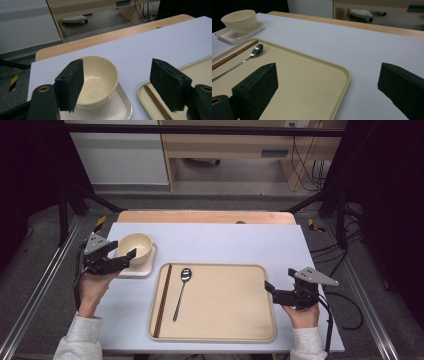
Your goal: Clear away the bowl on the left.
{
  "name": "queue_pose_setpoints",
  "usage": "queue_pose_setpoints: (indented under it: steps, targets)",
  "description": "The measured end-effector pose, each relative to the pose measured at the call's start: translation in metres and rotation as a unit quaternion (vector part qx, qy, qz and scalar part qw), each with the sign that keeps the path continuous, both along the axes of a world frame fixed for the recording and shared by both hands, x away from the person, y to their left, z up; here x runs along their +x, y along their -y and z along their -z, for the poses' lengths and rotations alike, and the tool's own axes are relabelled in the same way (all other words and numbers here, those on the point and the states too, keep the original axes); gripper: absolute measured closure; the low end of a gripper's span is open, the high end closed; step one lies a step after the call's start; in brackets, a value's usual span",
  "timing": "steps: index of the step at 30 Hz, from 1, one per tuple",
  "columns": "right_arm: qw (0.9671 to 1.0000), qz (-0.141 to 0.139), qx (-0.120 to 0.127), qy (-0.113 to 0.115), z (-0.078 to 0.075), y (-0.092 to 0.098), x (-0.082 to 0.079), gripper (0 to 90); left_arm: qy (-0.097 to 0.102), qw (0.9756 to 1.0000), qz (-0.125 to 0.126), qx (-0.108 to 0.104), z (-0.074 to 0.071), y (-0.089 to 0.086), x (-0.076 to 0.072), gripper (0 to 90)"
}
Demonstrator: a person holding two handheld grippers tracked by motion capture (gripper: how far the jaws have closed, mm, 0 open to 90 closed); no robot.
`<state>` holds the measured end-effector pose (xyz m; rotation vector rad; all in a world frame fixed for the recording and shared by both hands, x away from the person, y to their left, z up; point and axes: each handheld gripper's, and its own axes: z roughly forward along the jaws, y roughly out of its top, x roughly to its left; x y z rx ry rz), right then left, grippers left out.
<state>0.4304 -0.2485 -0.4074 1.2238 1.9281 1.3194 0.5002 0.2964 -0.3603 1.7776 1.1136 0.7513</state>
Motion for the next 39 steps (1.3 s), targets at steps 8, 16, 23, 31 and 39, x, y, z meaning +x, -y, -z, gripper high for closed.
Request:
queue_pose_setpoints:
  steps: [8,16,23,31,39]
  targets:
    - [1.0000,0.001,-0.001,-0.001,0.001,-0.001,0.001,3.4,-0.017,0.9996,-0.023,-0.006,0.004,-0.013,0.024,26.2]
    - [1.0000,0.000,-0.001,-0.003,0.001,-0.002,0.002,3.4,-0.037,0.9977,-0.056,0.003,0.022,-0.022,0.046,26.5]
    - [1.0000,0.000,-0.001,-0.004,0.001,-0.002,0.002,3.4,-0.064,0.9950,-0.077,-0.005,0.040,-0.030,0.067,27.1]
    - [0.9999,-0.002,-0.006,-0.008,0.003,-0.003,0.003,3.3,-0.098,0.9909,-0.091,0.002,0.059,-0.036,0.081,29.1]
    - [0.9999,0.000,-0.006,-0.010,0.004,-0.003,0.004,3.4,-0.133,0.9850,-0.109,0.005,0.073,-0.040,0.090,39.6]
